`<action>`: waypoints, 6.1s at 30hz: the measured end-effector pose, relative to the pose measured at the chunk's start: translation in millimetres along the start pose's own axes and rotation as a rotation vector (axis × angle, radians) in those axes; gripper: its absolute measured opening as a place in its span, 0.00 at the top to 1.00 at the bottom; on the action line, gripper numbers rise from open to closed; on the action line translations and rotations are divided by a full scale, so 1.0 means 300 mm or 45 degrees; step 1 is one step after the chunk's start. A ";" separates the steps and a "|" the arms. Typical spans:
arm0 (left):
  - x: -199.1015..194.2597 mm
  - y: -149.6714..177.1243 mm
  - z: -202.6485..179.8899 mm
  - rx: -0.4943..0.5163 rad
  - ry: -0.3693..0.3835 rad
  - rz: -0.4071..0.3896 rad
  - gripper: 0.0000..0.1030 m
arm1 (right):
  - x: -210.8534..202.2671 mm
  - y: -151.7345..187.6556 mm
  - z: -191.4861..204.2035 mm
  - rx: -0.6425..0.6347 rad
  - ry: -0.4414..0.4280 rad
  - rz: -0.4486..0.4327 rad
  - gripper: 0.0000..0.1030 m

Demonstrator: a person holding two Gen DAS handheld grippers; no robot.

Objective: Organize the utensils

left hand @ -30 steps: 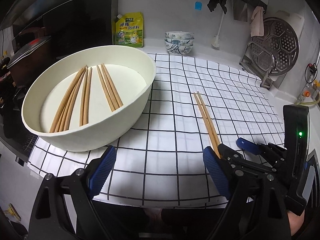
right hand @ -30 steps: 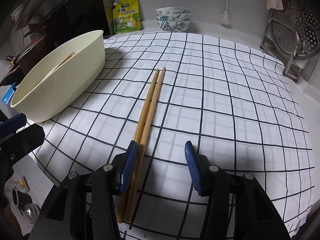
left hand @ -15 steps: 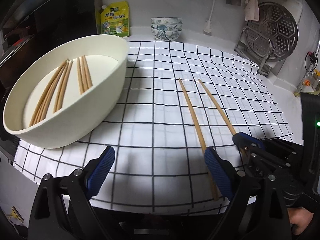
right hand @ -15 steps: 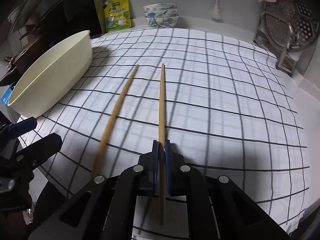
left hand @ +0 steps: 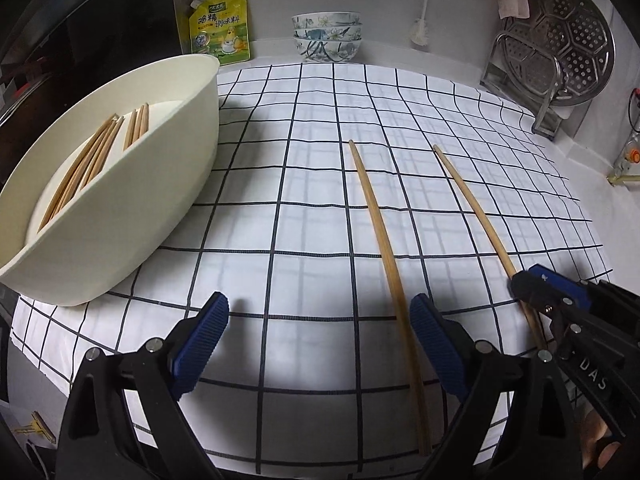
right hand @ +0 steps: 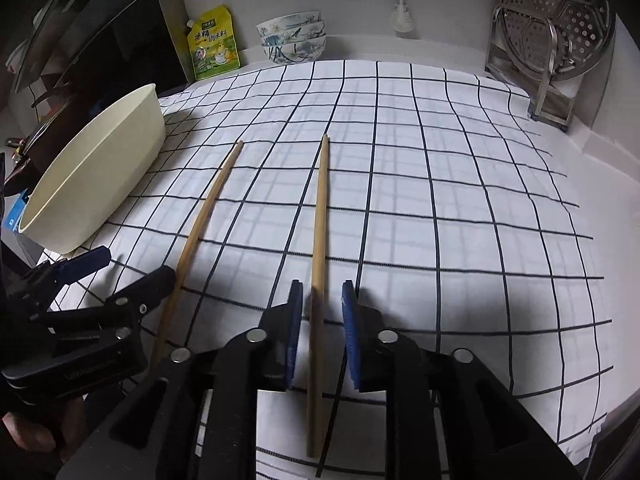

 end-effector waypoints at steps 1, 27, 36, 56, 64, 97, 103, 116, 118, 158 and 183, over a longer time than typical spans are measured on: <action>0.004 -0.002 -0.002 -0.001 -0.001 0.002 0.12 | 0.003 -0.001 0.001 -0.006 0.005 0.001 0.80; 0.010 -0.037 -0.069 0.045 0.101 0.003 0.93 | 0.041 -0.016 0.028 -0.057 -0.001 -0.044 0.94; -0.077 -0.076 -0.006 0.002 0.156 -0.076 0.93 | -0.025 -0.046 0.068 0.044 -0.082 -0.089 0.94; -0.275 -0.164 0.659 -0.196 -0.131 -0.245 0.93 | -0.024 -0.291 0.681 -0.096 -0.411 -0.128 0.94; -0.213 -0.125 0.830 -0.271 -0.183 -0.199 0.93 | 0.108 -0.287 0.959 -0.205 -0.443 -0.010 0.94; -0.250 -0.026 0.868 -0.342 -0.225 -0.170 0.34 | 0.063 -0.202 0.892 -0.189 -0.323 -0.070 0.73; -0.284 -0.023 0.834 -0.329 -0.218 -0.193 0.31 | 0.016 -0.190 0.880 -0.182 -0.328 -0.098 0.69; -0.348 -0.010 0.800 -0.338 -0.257 -0.218 0.14 | -0.053 -0.179 0.836 -0.167 -0.300 -0.161 0.52; -0.357 -0.005 0.800 -0.344 -0.267 -0.220 0.12 | -0.059 -0.178 0.831 -0.164 -0.295 -0.166 0.47; -0.383 0.019 0.803 -0.367 -0.372 -0.174 0.06 | -0.085 -0.156 0.788 -0.147 -0.291 -0.174 0.34; -0.369 0.034 0.807 -0.393 -0.354 -0.151 0.06 | -0.086 -0.155 0.783 -0.145 -0.290 -0.177 0.34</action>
Point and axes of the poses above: each gripper's, at about its wrist camera, not at the fingertips, and x roughly the way its jaws point, z to its left, y to its underside, the point moved 6 cm from there along x, roughly the way its jaws point, and after that the axes turned 13 degrees about x, right-handed, at the moved point
